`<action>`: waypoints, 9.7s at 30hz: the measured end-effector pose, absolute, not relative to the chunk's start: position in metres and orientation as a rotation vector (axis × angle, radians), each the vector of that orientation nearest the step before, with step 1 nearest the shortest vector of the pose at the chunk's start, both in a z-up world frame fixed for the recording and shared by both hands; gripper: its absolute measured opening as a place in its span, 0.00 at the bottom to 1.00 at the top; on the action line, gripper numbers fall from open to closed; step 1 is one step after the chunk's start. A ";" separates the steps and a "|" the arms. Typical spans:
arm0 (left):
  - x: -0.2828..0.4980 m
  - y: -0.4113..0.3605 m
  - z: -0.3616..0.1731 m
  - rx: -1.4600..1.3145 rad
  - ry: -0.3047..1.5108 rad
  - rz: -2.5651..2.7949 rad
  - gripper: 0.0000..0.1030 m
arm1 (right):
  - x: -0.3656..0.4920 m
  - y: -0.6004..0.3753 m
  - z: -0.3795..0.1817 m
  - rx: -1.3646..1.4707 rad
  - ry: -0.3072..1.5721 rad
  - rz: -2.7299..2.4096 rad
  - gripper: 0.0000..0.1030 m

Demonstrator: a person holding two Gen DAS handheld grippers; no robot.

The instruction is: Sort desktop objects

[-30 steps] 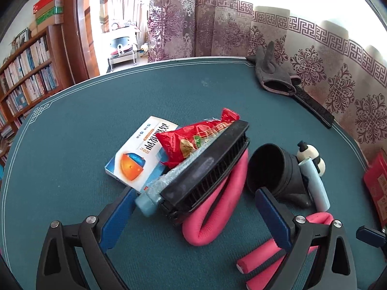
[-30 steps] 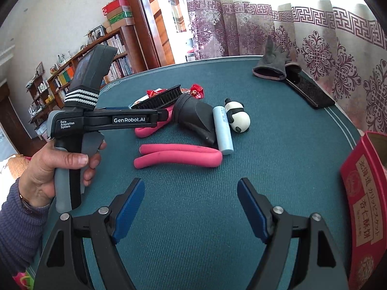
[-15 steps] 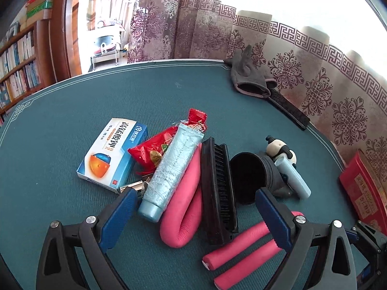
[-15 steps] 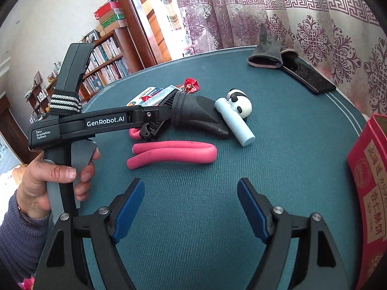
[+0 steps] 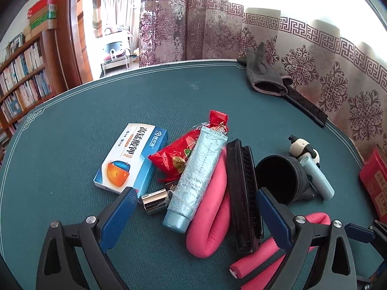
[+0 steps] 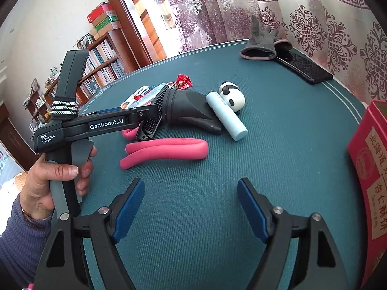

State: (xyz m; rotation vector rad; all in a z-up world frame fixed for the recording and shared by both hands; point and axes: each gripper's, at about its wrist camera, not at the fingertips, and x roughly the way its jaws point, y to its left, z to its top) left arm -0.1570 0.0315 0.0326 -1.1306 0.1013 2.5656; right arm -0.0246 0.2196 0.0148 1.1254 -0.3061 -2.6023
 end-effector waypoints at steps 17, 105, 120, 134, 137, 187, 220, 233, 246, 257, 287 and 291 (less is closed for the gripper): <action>-0.130 0.059 0.038 -1.075 0.180 2.475 0.39 | -0.027 0.221 0.010 1.136 -0.321 -2.605 0.79; 0.008 0.009 0.061 -1.053 -0.101 2.570 0.15 | 0.011 0.254 0.073 0.982 -0.494 -2.710 0.16; 0.000 0.037 0.034 -1.141 0.007 2.628 0.78 | 0.045 0.255 0.032 1.087 -0.056 -2.689 0.72; -0.003 0.046 0.026 -1.163 -0.001 2.570 0.23 | -0.015 0.224 0.011 1.182 0.099 -2.503 0.62; 0.001 0.044 0.032 -1.145 -0.019 2.573 0.23 | -0.019 0.217 0.007 1.194 0.136 -2.528 0.48; 0.028 0.268 0.154 -0.735 0.130 2.241 0.19 | 0.118 0.429 0.075 0.990 -0.436 -3.127 0.31; -0.010 0.217 0.090 -1.031 0.027 2.292 0.86 | 0.116 0.413 0.083 0.999 -0.474 -3.069 0.76; -0.018 0.107 0.058 -1.176 -0.128 2.454 0.86 | 0.098 0.345 0.091 0.960 -0.375 -2.952 0.80; -0.028 0.025 0.035 -1.221 -0.194 2.602 0.86 | 0.051 0.262 0.065 1.051 -0.237 -2.769 0.80; -0.039 -0.001 0.020 -1.257 -0.198 2.646 0.86 | 0.002 0.222 0.039 1.123 -0.169 -2.684 0.80; -0.039 -0.008 0.017 -1.218 -0.248 2.620 1.00 | -0.121 0.168 0.016 1.056 0.616 -2.645 0.80; -0.038 -0.007 0.017 -1.216 -0.246 2.621 1.00 | -0.133 0.170 0.018 1.072 0.545 -2.609 0.79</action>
